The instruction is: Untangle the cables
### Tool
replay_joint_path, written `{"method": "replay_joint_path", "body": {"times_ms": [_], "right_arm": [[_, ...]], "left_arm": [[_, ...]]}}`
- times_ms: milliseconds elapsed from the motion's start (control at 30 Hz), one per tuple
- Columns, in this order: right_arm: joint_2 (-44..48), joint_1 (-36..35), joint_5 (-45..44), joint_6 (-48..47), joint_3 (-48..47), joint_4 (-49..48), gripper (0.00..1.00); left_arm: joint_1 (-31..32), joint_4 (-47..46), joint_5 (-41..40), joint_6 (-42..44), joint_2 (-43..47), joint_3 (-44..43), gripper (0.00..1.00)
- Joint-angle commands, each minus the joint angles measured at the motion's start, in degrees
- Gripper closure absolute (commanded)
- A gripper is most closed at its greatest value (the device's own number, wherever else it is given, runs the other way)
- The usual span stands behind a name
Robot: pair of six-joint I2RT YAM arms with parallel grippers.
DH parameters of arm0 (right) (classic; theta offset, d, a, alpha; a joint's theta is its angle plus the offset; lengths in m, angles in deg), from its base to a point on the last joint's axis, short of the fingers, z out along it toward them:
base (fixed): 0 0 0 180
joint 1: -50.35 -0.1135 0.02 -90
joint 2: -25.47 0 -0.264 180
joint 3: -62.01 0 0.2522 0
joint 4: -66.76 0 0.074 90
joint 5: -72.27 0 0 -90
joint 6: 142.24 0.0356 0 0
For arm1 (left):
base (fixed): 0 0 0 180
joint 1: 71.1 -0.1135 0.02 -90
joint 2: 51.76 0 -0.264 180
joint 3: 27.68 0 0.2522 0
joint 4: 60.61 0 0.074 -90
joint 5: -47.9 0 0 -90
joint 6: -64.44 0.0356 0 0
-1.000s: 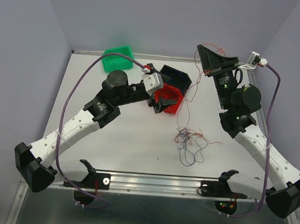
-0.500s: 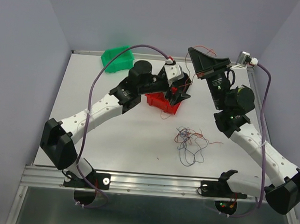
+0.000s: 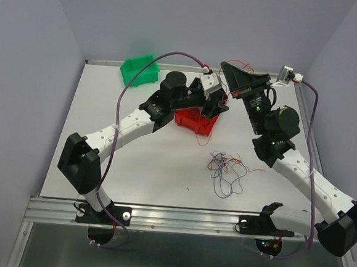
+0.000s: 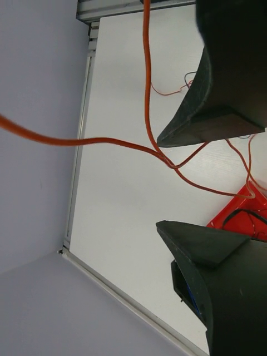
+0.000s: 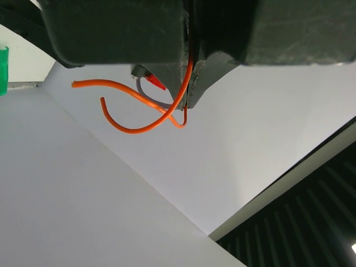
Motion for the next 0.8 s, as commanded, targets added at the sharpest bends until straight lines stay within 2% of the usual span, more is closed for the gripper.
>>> {"method": "replay_joint_path", "body": {"times_ms": [0, 33, 100, 200, 233, 267, 333, 367, 500, 567, 767], "right_arm": [[3.3, -0.4, -1.5, -1.1, 0.9, -4.8, 0.99], [3.7, -0.4, -1.5, -1.2, 1.0, -4.8, 0.99], [4.6, -0.5, -2.1, -1.3, 1.3, -4.8, 0.99], [5.5, -0.4, -2.6, -1.3, 1.6, -4.8, 0.99], [5.8, -0.4, -2.6, -1.3, 1.7, -4.8, 0.99], [6.0, -0.5, -2.7, -1.3, 1.9, -4.7, 1.00], [6.7, -0.5, -2.6, -1.3, 2.1, -4.6, 0.99], [6.9, -0.4, -2.7, -1.5, 2.4, -4.7, 0.99], [10.2, -0.4, -3.5, -2.4, 6.0, -4.6, 0.99], [14.6, -0.5, -3.9, -2.8, 9.1, -4.0, 0.99], [30.1, -0.4, -5.9, 0.5, 27.2, -1.6, 0.99]], "left_arm": [[-0.1, -5.1, 4.5, -1.7, -0.1, 1.9, 0.33], [-0.1, -5.2, 5.0, -1.7, -0.4, 2.3, 0.34], [-0.1, -6.3, 5.7, -2.4, -1.6, 3.1, 0.42], [-0.1, -6.4, 7.2, -3.1, -3.1, 2.9, 0.44], [-0.1, -6.4, 7.4, -3.3, -4.0, 2.8, 0.48], [-0.1, -6.4, 7.4, -3.3, -4.4, 2.6, 0.61], [-0.2, -6.5, 6.8, -3.7, -4.8, 2.4, 0.79], [-0.4, -6.7, 6.5, -3.8, -4.8, 2.3, 0.98], [-2.3, -6.7, 7.1, -5.4, -3.9, 1.8, 1.00], [-3.4, -5.4, 6.2, -7.4, -3.6, 0.7, 1.00], [-13.5, -4.5, 8.9, -17.6, -2.7, -3.9, 1.00]]}}
